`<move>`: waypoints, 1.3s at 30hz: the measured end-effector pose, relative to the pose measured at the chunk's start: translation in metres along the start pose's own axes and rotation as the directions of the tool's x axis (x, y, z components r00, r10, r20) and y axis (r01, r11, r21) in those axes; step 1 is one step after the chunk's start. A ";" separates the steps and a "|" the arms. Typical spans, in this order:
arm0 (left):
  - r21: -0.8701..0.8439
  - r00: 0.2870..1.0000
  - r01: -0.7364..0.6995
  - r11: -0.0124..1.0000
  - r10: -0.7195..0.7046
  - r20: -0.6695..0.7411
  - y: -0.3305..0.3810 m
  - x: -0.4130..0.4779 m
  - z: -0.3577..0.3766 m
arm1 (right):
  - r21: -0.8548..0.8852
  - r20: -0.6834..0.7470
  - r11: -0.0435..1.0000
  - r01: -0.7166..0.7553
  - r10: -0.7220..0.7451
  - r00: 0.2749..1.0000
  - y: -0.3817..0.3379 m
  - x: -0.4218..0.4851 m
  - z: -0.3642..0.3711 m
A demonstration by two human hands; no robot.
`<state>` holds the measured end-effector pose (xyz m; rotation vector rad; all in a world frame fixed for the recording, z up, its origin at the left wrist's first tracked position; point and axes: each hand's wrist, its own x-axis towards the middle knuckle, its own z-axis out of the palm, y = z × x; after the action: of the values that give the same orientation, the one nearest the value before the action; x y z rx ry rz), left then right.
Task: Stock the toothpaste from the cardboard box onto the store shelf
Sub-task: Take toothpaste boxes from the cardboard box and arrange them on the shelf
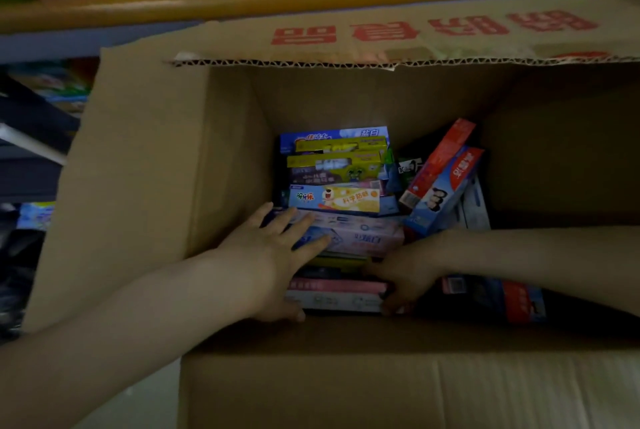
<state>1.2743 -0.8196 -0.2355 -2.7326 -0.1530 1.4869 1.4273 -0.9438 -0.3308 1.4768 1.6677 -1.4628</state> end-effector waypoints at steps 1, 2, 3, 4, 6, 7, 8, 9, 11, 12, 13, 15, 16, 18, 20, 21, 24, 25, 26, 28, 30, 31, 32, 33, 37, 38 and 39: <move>-0.005 1.000 -0.003 1.000 0.003 0.008 0.000 0.000 0.000 | 0.050 0.000 0.999 0.005 -0.005 1.000 0.002 0.001 0.000; -0.008 1.000 -0.008 1.000 0.008 0.011 0.000 0.000 -0.001 | 0.082 -0.005 0.997 0.009 -0.008 1.000 0.004 0.002 0.000; -0.009 1.000 -0.015 1.000 0.015 0.009 0.000 0.001 -0.001 | 0.106 -0.007 0.994 0.010 -0.009 1.000 0.005 0.003 0.000; -0.009 1.000 -0.022 1.000 0.022 0.004 0.000 0.001 -0.001 | 0.123 -0.003 0.992 0.007 -0.006 1.000 0.005 0.004 0.000; -0.011 0.999 -0.032 0.999 0.032 -0.005 0.000 0.002 0.001 | 0.146 0.009 0.989 -0.006 0.004 1.000 0.003 0.002 -0.004; -0.014 0.999 -0.034 0.999 0.034 -0.008 0.000 0.002 0.001 | 0.169 0.010 0.986 -0.014 0.013 1.000 0.002 -0.001 -0.008; -0.022 0.999 -0.035 0.999 0.035 -0.011 -0.001 0.001 0.002 | 0.214 -0.006 0.977 -0.012 0.013 1.000 0.002 -0.006 -0.014; -0.039 0.999 -0.033 0.999 0.033 -0.012 -0.001 0.001 0.002 | 0.277 -0.038 0.961 0.007 0.004 0.999 0.003 -0.012 -0.019; -0.106 0.999 -0.026 0.994 0.023 -0.031 0.000 0.002 0.002 | 0.434 -0.107 0.898 0.071 -0.027 0.994 0.006 -0.030 -0.031; -0.155 0.999 -0.020 0.988 0.012 -0.053 0.000 0.001 0.000 | 0.520 -0.143 0.847 0.107 -0.038 0.989 0.007 -0.041 -0.036; -0.202 0.996 -0.017 0.979 -0.001 -0.087 0.001 0.000 -0.002 | 0.602 -0.188 0.784 0.150 -0.043 0.981 0.007 -0.053 -0.039; -0.243 0.976 -0.024 0.970 -0.030 -0.215 0.002 -0.003 -0.008 | 0.716 -0.289 0.655 0.240 -0.035 0.957 0.008 -0.079 -0.045; -0.247 0.955 -0.034 0.968 -0.041 -0.294 0.001 -0.005 -0.013 | 0.754 -0.329 0.597 0.275 -0.020 0.944 0.008 -0.092 -0.047; -0.286 0.900 -0.059 0.956 -0.073 -0.429 -0.002 -0.014 -0.025 | 0.802 -0.417 0.490 0.342 0.048 0.908 0.007 -0.118 -0.046; -0.388 0.844 -0.086 0.918 -0.140 -0.518 -0.006 -0.026 -0.036 | 0.791 -0.544 0.417 0.448 0.144 0.827 0.003 -0.141 -0.040; -0.449 0.817 -0.109 0.887 -0.178 -0.549 -0.008 -0.034 -0.040 | 0.764 -0.612 0.391 0.513 0.188 0.768 -0.001 -0.153 -0.035; -0.632 0.732 -0.274 0.725 -0.269 -0.625 -0.010 -0.060 -0.046 | 0.640 -0.768 0.350 0.684 0.294 0.569 -0.019 -0.180 -0.019; -0.674 0.712 -0.327 0.662 -0.296 -0.636 -0.008 -0.069 -0.047 | 0.601 -0.797 0.364 0.711 0.333 0.503 -0.027 -0.186 -0.014; -0.704 0.689 -0.377 0.602 -0.325 -0.648 -0.006 -0.080 -0.047 | 0.563 -0.820 0.387 0.730 0.376 0.432 -0.035 -0.190 -0.010; -0.732 0.618 -0.468 0.494 -0.409 -0.671 0.000 -0.098 -0.043 | 0.490 -0.841 0.390 0.780 0.446 0.306 -0.050 -0.195 -0.003; -0.749 0.546 -0.564 0.349 -0.522 -0.655 0.006 -0.114 -0.037 | 0.466 -0.829 0.356 0.810 0.495 0.259 -0.065 -0.201 0.001; -0.753 0.528 -0.616 0.233 -0.587 -0.614 0.009 -0.121 -0.033 | 0.463 -0.819 0.344 0.817 0.519 0.246 -0.070 -0.204 0.003; -0.746 0.535 -0.660 0.089 -0.641 -0.550 0.013 -0.127 -0.028 | 0.462 -0.809 0.331 0.823 0.537 0.239 -0.075 -0.205 0.004; -0.725 0.552 -0.688 -0.039 -0.677 -0.487 0.019 -0.132 -0.024 | 0.467 -0.803 0.318 0.825 0.544 0.244 -0.079 -0.205 0.005; -0.682 0.503 -0.713 -0.162 -0.796 -0.337 0.043 -0.148 0.000 | 0.482 -0.819 0.335 0.810 0.500 0.281 -0.107 -0.193 0.006; -0.680 0.463 -0.719 -0.144 -0.829 -0.313 0.046 -0.153 0.006 | 0.479 -0.826 0.344 0.807 0.488 0.283 -0.116 -0.189 0.004; -0.677 0.417 -0.726 -0.124 -0.862 -0.290 0.048 -0.160 0.011 | 0.476 -0.832 0.344 0.809 0.476 0.287 -0.126 -0.186 0.003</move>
<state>1.1823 -0.8835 -0.1110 -3.2517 -2.3846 -1.7105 1.3698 -1.0026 -0.1216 3.6301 1.4809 -2.0099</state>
